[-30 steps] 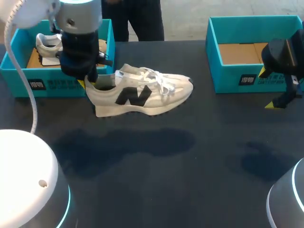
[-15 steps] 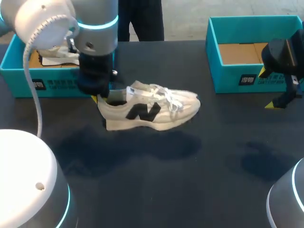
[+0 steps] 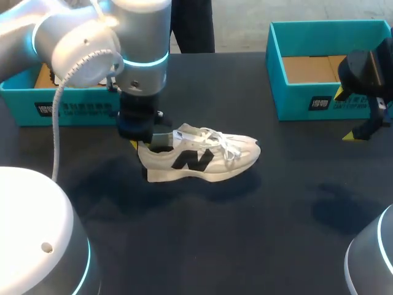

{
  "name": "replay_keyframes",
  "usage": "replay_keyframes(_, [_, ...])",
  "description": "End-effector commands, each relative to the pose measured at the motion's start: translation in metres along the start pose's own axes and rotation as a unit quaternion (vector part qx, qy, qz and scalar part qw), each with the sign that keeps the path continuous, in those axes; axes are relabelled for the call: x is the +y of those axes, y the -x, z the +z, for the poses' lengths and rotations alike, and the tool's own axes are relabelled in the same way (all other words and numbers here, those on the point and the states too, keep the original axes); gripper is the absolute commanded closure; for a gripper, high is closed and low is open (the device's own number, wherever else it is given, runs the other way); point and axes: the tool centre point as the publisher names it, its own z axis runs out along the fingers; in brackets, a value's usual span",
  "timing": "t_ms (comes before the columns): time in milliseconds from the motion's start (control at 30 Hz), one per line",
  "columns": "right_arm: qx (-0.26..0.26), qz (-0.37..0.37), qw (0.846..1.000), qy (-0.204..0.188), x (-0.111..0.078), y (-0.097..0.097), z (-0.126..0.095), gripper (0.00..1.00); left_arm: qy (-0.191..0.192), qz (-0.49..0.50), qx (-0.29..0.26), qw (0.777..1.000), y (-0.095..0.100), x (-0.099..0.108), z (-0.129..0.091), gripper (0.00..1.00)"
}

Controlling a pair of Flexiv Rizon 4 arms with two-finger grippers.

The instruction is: Take the shoe out of the shoebox, open the shoe tongue, remove and reinsert the insole, then place the shoe into the shoebox

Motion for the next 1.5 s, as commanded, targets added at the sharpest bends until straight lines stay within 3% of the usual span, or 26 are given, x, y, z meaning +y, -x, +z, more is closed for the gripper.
replay_keyframes(33, [0.002, 0.000, 1.000, -0.001, 0.001, 0.002, 0.002, 0.00, 0.002, -0.001, -0.002, 1.000, 0.005, 0.002, 0.014, 1.00])
replay_keyframes(367, [0.002, 0.000, 1.000, -0.001, 0.001, 0.002, 0.002, 0.00, 0.000, -0.008, 0.004, 1.000, 0.011, -0.001, 0.040, 1.00])
replay_keyframes(767, [0.002, 0.000, 1.000, -0.001, 0.001, 0.002, 0.002, 0.00, -0.015, -0.010, 0.020, 1.000, 0.016, -0.003, 0.048, 1.00])
replay_keyframes(800, [0.002, 0.000, 1.000, -0.001, 0.001, 0.002, 0.002, 0.00, -0.015, -0.009, 0.021, 1.000, 0.017, -0.003, 0.048, 0.96])
replay_keyframes(833, [0.002, 0.000, 1.000, -0.001, 0.001, 0.002, 0.002, 0.00, -0.015, -0.010, 0.021, 1.000, 0.018, -0.002, 0.047, 0.81])
replay_keyframes(900, [0.002, 0.000, 1.000, -0.001, 0.001, 0.002, 0.002, 0.00, -0.013, -0.009, 0.019, 1.000, 0.018, -0.002, 0.045, 0.67])
replay_keyframes(967, [0.002, 0.000, 1.000, -0.001, 0.001, 0.002, 0.002, 0.00, -0.016, -0.007, 0.014, 1.000, 0.017, -0.003, 0.042, 0.43])
replay_keyframes(1033, [0.002, 0.000, 1.000, -0.001, 0.001, 0.002, 0.002, 0.00, -0.017, -0.006, 0.008, 1.000, 0.016, -0.005, 0.037, 0.05])
replay_keyframes(1067, [0.002, 0.000, 1.000, -0.001, 0.001, 0.002, 0.002, 0.00, -0.018, -0.005, 0.000, 1.000, 0.016, -0.006, 0.034, 0.00])
replay_keyframes(1500, [0.002, 0.000, 1.000, -0.001, 0.001, 0.002, 0.002, 0.00, -0.002, -0.016, -0.049, 0.999, 0.004, -0.013, -0.018, 0.00])
